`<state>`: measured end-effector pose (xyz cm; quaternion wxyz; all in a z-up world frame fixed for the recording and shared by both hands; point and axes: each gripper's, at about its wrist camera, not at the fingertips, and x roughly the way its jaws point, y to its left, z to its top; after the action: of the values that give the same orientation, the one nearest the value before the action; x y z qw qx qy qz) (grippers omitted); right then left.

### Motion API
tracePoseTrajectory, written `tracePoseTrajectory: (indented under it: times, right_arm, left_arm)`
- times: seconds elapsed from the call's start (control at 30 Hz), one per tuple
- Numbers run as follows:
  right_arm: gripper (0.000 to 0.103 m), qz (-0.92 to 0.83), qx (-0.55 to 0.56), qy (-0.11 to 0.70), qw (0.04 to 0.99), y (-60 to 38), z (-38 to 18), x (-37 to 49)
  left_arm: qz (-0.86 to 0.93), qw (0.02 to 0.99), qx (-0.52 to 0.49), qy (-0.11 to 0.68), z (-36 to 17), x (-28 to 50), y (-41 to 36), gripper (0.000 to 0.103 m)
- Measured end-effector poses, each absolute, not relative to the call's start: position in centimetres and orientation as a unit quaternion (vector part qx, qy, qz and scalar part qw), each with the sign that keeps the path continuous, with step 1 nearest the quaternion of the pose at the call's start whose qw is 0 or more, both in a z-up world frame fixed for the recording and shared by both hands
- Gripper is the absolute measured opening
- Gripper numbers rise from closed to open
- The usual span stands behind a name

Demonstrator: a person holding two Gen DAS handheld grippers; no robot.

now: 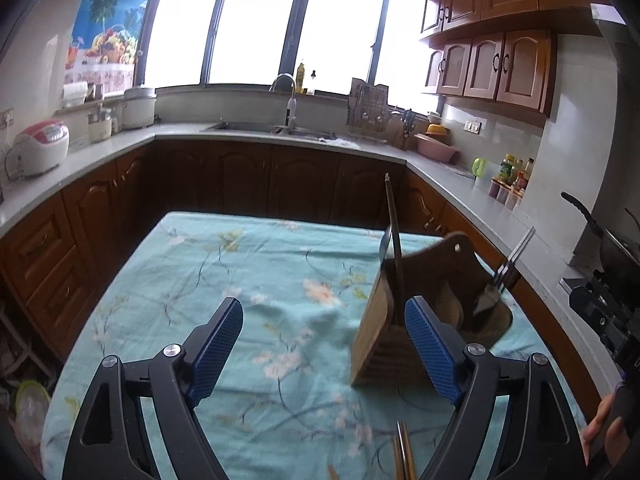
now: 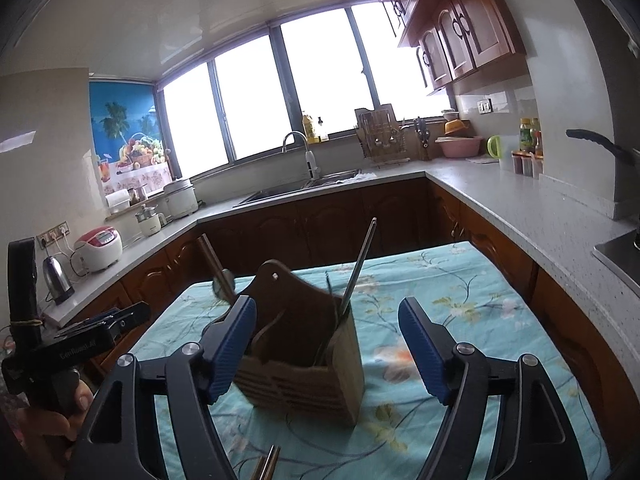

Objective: Organize utensils
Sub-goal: 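Withdraw both open tools from the holder back over the remaining utensils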

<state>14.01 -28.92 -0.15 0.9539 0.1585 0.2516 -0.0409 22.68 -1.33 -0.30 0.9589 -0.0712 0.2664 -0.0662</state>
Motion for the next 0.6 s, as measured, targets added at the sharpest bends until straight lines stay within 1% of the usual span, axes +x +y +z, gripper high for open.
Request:
tracePoseTrajectory:
  times: [0.33, 0.47, 0.53, 0.6]
  right_arm:
    - [0.076, -0.031, 0.169, 0.257, 0.951, -27.5, 0.5, 10.9]
    - [0.083, -0.029, 0.176, 0.253, 0.951, -26.9, 0.6, 9.3]
    - [0.087, -0.027, 0.179, 0.254, 0.95, -26.4, 0.3, 8.5]
    - [0.089, -0.023, 0.181, 0.257, 0.949, -25.9, 0.0, 7.8]
  left_arm:
    - [-0.061, 0.952, -0.087, 0.285, -0.2, 17.8, 0.5, 0.084]
    - [-0.058, 0.95, -0.099, 0.29, -0.5, 15.6, 1.4, 0.085]
    - [-0.058, 0.949, -0.104, 0.292, -0.7, 14.7, 1.8, 0.088]
    - [-0.057, 0.947, -0.107, 0.296, -0.9, 13.6, 2.1, 0.091]
